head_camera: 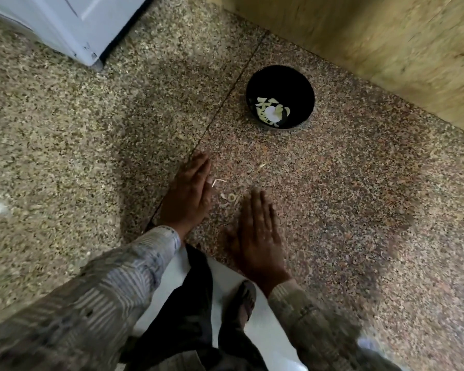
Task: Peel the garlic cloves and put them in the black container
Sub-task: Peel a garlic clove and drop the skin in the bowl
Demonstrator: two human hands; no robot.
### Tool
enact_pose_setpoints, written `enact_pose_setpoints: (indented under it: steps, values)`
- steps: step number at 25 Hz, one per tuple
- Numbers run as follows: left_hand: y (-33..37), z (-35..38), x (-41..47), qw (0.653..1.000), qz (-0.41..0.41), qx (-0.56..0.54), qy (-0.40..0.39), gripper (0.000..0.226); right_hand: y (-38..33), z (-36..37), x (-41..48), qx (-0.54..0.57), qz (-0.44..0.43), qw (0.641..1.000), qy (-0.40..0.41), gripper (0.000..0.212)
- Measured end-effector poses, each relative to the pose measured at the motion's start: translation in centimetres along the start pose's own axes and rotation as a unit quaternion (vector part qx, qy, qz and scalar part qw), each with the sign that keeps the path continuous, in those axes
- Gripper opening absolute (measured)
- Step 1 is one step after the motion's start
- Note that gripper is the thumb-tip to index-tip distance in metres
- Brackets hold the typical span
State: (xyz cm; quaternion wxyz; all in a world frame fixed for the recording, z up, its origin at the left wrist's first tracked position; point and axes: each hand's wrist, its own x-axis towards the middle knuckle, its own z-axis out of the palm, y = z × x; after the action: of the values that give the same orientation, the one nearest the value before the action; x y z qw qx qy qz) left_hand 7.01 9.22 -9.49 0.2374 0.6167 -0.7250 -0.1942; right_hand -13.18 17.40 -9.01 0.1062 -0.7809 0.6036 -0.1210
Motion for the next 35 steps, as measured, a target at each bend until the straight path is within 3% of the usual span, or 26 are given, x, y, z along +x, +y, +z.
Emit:
enact_pose_setpoints:
  steps: [3,7,12,16,19,22,24,27,31,33,35]
  values:
    - [-0.2,0.4,-0.2,1.000,-0.005,0.001,0.021,0.050,0.9,-0.3,1.3,0.049,-0.026,0.998,0.015,0.071]
    - [-0.2,0.5,-0.3,0.999,-0.007,-0.009,0.040,0.049,1.4,0.2,3.2,-0.014,-0.016,0.999,-0.030,0.085]
    - [-0.3,0.4,-0.5,0.994,-0.035,0.044,0.096,0.051,2.8,-0.8,10.0,0.074,-0.227,0.968,-0.072,0.072]
    - [-0.5,0.6,-0.6,0.991,-0.045,0.030,0.119,0.051,0.8,0.5,18.6,0.004,-0.232,0.966,-0.109,0.075]
    - [-0.7,0.8,-0.8,0.991,-0.042,0.029,0.123,0.052,1.6,0.8,16.7,-0.022,-0.280,0.953,-0.113,0.074]
    - [-0.5,0.8,-0.8,0.992,-0.044,0.027,0.114,0.053,2.9,-0.3,13.4,0.053,-0.338,0.928,-0.149,0.068]
    - [-0.7,0.7,-0.7,0.993,-0.038,0.015,0.109,0.053,2.3,-0.4,14.6,0.100,-0.312,0.935,-0.135,0.068]
    - [-0.8,0.6,-0.7,0.993,-0.033,0.008,0.113,0.052,0.9,-0.2,17.3,0.065,-0.259,0.957,-0.116,0.078]
    - [-0.6,0.4,-0.8,0.994,-0.027,0.011,0.107,0.050,2.5,-0.6,11.5,0.016,-0.317,0.937,-0.145,0.073]
    - [-0.3,0.3,-0.9,0.994,-0.020,0.027,0.100,0.049,3.8,-2.3,7.7,0.085,-0.321,0.931,-0.153,0.068]
    - [-0.3,0.2,-0.7,0.996,-0.021,0.035,0.083,0.049,5.7,-3.6,5.2,0.180,-0.204,0.959,-0.084,0.066]
